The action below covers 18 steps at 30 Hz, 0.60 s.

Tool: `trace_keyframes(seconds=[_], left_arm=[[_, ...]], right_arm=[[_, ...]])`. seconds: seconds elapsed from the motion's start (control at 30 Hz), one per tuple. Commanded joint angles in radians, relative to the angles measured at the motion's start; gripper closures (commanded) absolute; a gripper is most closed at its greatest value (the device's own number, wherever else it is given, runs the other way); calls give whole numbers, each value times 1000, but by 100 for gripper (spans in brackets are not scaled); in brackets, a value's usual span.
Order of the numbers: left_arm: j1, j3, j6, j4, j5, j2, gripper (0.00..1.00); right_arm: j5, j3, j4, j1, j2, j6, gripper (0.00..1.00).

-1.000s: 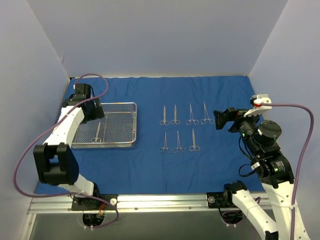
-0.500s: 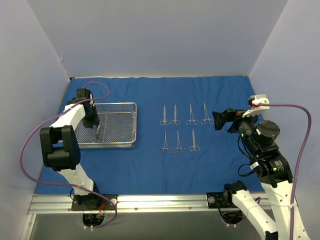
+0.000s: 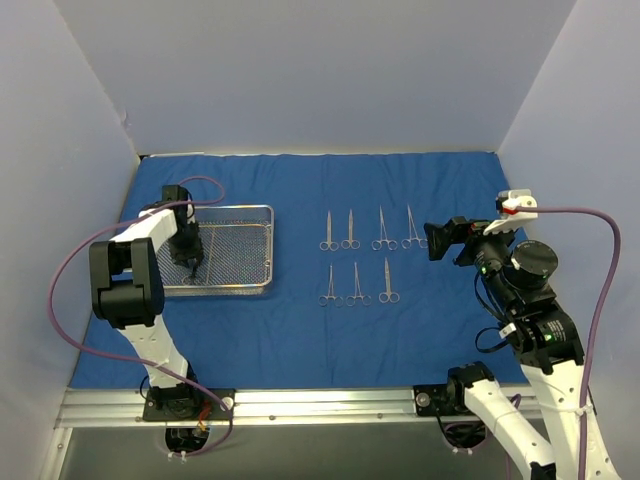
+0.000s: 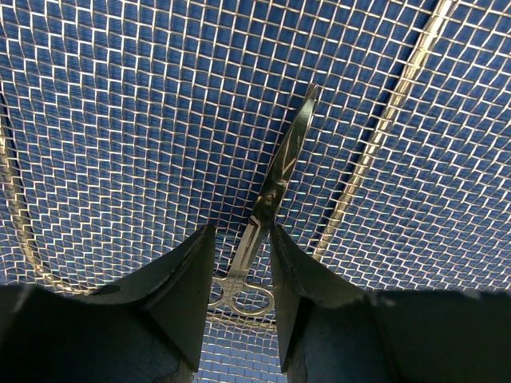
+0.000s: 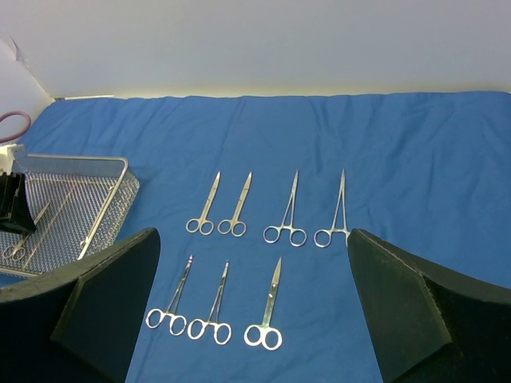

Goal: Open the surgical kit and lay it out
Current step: Pick up the medical item from the container.

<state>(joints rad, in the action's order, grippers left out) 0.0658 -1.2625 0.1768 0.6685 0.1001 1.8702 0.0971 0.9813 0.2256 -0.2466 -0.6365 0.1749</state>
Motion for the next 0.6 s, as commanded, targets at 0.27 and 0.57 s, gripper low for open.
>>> trace_keyframes(seconds=[0.27, 0.57], left_arm=[[-37, -31, 1, 2, 15, 87, 65], [-47, -49, 18, 20, -19, 41, 96]], right_arm=[[15, -18, -61, -6, 12, -2, 0], [16, -23, -63, -6, 14, 0, 0]])
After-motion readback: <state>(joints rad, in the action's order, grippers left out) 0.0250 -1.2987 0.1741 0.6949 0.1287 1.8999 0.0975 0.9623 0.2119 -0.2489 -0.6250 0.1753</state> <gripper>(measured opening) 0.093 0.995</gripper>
